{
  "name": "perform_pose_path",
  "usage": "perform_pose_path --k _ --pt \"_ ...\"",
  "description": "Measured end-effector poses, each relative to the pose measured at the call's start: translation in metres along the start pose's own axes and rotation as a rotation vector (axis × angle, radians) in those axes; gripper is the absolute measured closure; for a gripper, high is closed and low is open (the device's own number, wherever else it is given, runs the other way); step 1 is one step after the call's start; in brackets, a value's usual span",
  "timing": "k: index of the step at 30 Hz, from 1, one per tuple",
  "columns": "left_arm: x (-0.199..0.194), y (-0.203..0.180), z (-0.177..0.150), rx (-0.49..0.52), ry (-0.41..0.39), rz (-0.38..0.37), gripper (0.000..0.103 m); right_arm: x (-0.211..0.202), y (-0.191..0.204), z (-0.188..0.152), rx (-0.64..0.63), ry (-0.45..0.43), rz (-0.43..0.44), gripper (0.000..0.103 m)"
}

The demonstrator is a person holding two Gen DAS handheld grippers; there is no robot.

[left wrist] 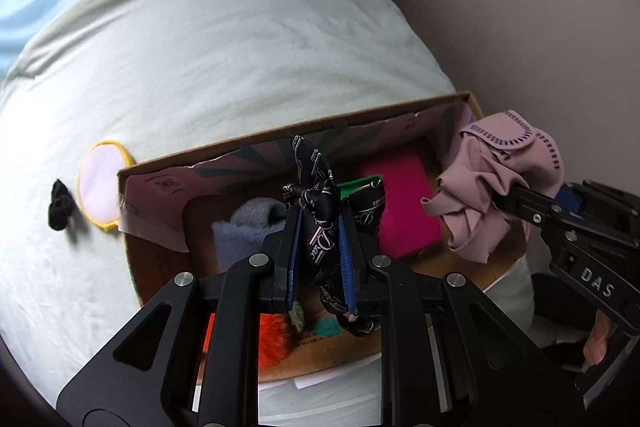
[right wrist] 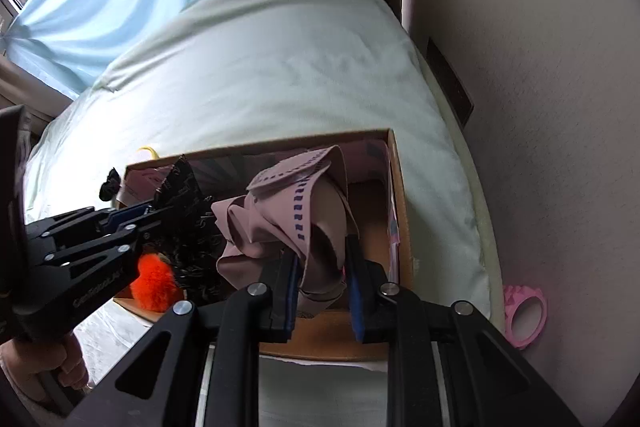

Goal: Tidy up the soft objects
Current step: 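Carry scarf and pink fabric into the box and open both tools, then withdraw both tools from the box toward the black sock and mesh pad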

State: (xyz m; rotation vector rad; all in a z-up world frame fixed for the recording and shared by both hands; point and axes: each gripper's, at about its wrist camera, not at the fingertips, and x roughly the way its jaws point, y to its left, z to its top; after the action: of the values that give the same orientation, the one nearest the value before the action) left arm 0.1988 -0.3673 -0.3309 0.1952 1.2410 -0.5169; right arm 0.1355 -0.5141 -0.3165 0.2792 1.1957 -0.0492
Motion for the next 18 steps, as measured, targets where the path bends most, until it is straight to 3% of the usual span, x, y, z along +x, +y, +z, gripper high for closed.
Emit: perform_pose_path --k 2,4,5,6,7,8,9,18 --pt "0.001 -0.002 0.002 0.02 0.012 0.007 0.088 0.007 -0.002 0.003 0.008 0.015 0.002 0.084" --pt "0.002 -0.004 0.003 0.043 0.033 0.006 0.086 0.01 -0.005 0.005 0.024 0.028 0.018 0.075" --pt "0.003 -0.004 0.002 0.054 0.044 0.011 0.079 0.015 -0.007 0.008 0.032 0.034 0.03 0.06" --pt "0.003 -0.003 0.001 0.069 0.054 0.024 0.06 0.017 -0.009 0.009 0.042 0.036 0.037 0.04" --pt "0.005 -0.003 0.0 0.082 0.057 0.037 0.042 0.016 -0.009 0.01 0.049 0.029 0.041 0.03" --pt "0.002 -0.001 -0.002 0.086 0.047 0.048 0.008 0.016 -0.01 0.009 0.053 0.017 0.04 0.013" --pt "-0.002 0.001 -0.005 0.084 0.026 0.051 0.0 0.016 -0.011 0.009 0.056 0.011 0.043 0.005" --pt "-0.023 0.013 -0.017 0.049 0.007 0.031 0.0 0.006 -0.005 0.002 0.053 -0.006 0.053 0.004"
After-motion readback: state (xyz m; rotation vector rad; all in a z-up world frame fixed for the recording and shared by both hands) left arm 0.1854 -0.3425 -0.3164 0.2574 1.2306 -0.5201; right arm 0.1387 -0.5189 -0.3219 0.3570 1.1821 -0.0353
